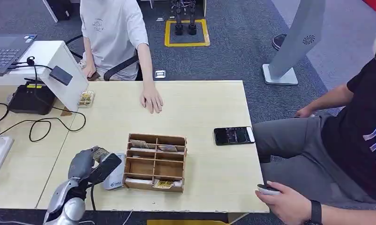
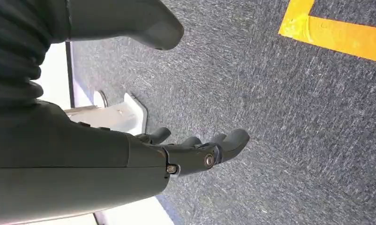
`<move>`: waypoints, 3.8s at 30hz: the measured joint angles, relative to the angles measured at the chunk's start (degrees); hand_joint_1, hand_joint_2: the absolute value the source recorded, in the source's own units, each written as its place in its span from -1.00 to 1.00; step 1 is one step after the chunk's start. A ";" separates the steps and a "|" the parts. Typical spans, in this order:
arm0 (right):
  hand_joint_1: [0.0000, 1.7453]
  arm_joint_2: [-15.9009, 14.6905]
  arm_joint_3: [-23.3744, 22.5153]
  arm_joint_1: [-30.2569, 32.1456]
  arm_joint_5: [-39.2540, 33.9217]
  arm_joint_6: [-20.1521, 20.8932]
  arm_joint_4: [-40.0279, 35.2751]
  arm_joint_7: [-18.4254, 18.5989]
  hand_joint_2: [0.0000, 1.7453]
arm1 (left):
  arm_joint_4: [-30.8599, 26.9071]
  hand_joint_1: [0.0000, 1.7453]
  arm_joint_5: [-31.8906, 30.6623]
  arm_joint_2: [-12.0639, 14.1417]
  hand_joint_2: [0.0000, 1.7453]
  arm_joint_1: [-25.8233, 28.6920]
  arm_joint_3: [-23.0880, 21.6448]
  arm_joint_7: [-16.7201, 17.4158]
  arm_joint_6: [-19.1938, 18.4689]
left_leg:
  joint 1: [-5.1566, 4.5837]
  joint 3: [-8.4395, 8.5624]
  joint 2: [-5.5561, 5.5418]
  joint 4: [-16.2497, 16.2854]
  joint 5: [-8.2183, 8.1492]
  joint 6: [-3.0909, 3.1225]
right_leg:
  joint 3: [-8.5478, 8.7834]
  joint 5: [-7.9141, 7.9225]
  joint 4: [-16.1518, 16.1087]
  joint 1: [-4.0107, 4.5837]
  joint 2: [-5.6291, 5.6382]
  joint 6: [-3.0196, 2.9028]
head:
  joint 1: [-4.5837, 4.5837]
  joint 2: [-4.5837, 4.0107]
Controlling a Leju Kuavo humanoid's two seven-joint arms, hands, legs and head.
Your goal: Pass the card to the sensor for recognition and then transmit it.
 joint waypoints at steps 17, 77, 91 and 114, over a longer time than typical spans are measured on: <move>-1.00 0.00 0.11 0.00 0.00 -0.63 0.00 -0.50 1.00 | 5.18 1.00 -5.07 -0.85 1.00 -0.60 0.00 0.07 4.52 | 0.00 0.05 -0.01 0.00 0.00 0.00 | 0.07 0.00 0.00 0.00 -0.02 0.00 | 0.00 0.02; -1.00 0.00 5.82 -0.66 -0.09 -1.20 0.15 -0.48 1.00 | 6.45 -1.00 4.55 1.60 1.00 -19.06 3.89 -15.63 24.92 | 0.00 0.01 0.01 0.02 0.04 0.04 | -0.02 0.02 0.01 0.00 0.02 0.00 | 0.00 0.00; -1.00 0.00 5.71 -0.09 -1.97 -0.96 0.28 0.66 1.00 | -2.24 -1.00 14.80 3.32 1.00 -13.06 1.88 -15.08 7.95 | 0.00 -0.03 0.08 0.01 0.01 0.02 | -0.05 0.01 0.01 0.00 0.09 0.01 | 0.00 0.00; -1.00 0.04 2.38 0.26 -4.68 -0.96 0.24 0.59 1.00 | -27.67 -1.00 -0.22 15.58 1.00 -0.79 -23.25 -14.45 -1.92 | 0.00 -0.07 0.05 0.01 0.00 0.01 | -0.07 0.01 0.01 0.00 0.04 0.01 | 0.00 0.00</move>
